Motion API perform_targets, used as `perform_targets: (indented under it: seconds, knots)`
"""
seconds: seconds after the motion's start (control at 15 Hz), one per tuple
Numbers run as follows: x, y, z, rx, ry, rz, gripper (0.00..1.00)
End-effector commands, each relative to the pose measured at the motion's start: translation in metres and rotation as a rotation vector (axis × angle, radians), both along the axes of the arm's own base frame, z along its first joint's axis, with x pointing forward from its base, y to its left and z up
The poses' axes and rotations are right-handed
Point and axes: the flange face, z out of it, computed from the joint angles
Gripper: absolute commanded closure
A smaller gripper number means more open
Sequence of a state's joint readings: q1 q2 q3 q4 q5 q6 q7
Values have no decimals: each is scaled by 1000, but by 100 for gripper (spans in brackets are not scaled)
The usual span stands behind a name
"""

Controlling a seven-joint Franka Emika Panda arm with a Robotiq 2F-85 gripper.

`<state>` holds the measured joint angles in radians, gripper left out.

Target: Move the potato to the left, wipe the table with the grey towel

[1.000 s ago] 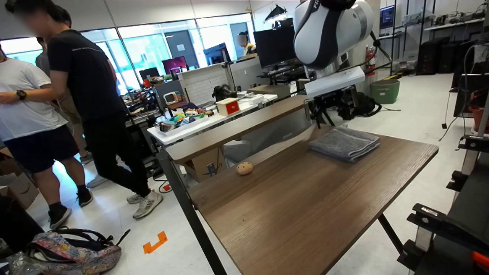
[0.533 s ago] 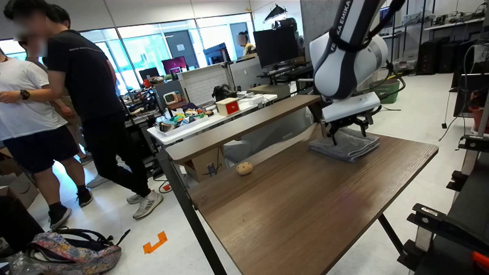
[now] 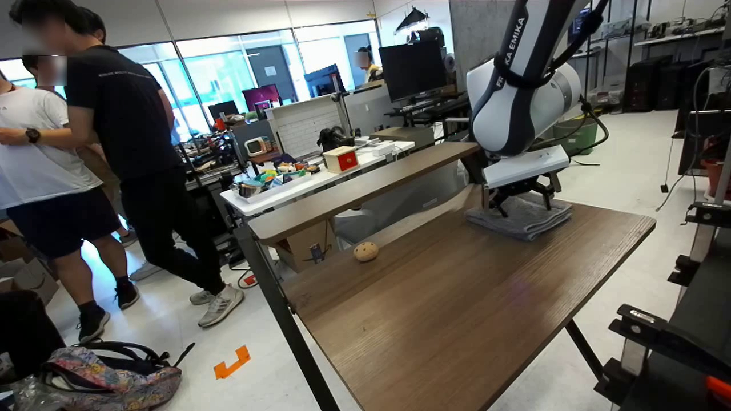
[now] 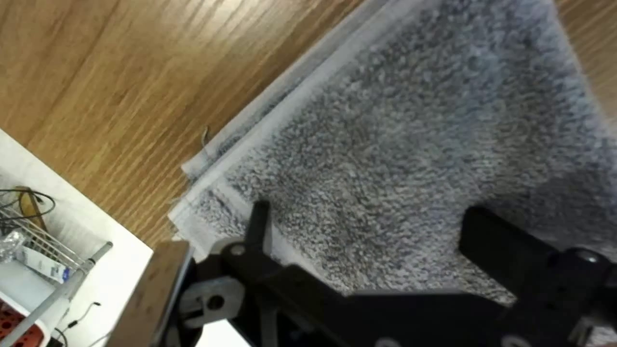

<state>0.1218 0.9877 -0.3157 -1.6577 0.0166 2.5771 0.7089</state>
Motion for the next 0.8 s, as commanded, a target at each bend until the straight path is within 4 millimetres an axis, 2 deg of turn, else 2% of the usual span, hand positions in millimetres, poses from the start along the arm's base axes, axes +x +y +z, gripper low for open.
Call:
perform_targets:
  seconds: [0.0, 0.2, 0.4, 0.53, 0.73]
  knots:
    - [5, -40, -34, 22, 66, -159, 0]
    - [16, -66, -47, 66, 15, -327, 0]
    - [42, -66, -34, 154, -73, -455, 0]
    - [61, -51, -22, 222, -138, -506, 0]
    - [87, -17, -10, 302, -193, -525, 0]
